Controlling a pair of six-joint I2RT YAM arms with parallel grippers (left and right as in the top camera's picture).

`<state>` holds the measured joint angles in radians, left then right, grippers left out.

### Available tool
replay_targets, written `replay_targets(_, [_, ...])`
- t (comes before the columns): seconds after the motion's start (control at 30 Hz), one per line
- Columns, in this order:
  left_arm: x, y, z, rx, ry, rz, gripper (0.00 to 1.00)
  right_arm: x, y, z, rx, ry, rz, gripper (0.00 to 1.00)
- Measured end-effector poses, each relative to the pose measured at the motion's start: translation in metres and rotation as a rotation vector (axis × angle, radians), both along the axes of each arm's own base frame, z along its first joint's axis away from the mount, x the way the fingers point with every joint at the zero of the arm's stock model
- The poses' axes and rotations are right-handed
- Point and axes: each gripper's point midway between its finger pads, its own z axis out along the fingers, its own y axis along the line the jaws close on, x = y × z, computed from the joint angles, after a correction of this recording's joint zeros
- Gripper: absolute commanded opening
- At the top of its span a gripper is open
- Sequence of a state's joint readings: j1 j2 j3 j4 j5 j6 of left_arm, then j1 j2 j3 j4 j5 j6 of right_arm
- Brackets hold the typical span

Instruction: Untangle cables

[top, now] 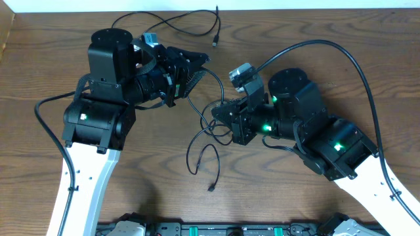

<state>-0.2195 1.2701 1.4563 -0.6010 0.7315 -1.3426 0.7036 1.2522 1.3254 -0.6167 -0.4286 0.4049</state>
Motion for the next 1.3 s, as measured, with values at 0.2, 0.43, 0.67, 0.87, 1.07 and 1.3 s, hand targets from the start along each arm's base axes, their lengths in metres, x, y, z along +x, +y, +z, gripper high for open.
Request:
replay_targets(0.2, [0.000,0.000,0.000,0.000,0.000,0.000,0.24,0.000,0.000,0.000,0.001,0.001,0.001,0.01])
replay_targets(0.43, [0.000,0.000,0.000,-0.002,0.003,0.002,0.13,0.000,0.000,0.000,0.001,0.001,0.001,0.01])
replay_targets(0.67, [0.002,0.001,-0.001,0.002,0.004,0.014,0.08,-0.001,0.000,0.000,0.001,0.005,0.003,0.06])
replay_targets(0.87, [0.011,0.012,-0.005,0.085,-0.060,0.060,0.08,-0.004,-0.004,-0.009,-0.031,0.040,-0.007,0.26])
replay_targets(1.07, [0.019,0.027,-0.016,0.255,-0.160,0.077,0.08,-0.004,-0.020,-0.031,-0.127,0.097,-0.075,0.95])
replay_targets(1.3, [0.029,0.033,-0.010,0.328,-0.256,0.091,0.07,0.007,-0.061,-0.060,-0.250,0.210,-0.255,0.99])
